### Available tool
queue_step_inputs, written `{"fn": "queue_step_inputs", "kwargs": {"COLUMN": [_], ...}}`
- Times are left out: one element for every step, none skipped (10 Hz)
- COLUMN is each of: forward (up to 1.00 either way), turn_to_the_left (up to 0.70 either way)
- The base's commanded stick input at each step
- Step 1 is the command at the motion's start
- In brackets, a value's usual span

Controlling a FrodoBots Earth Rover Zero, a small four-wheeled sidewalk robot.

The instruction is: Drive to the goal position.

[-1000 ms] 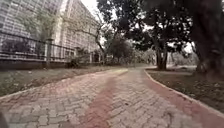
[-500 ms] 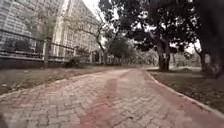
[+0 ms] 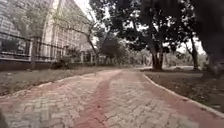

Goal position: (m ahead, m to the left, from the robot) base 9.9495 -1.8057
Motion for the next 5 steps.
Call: {"fn": "queue_step_inputs", "kwargs": {"forward": [0.7,0.7,0.7,0.7,0.7], "turn_to_the_left": [0.0,0.0,0.0,0.0,0.0]}}
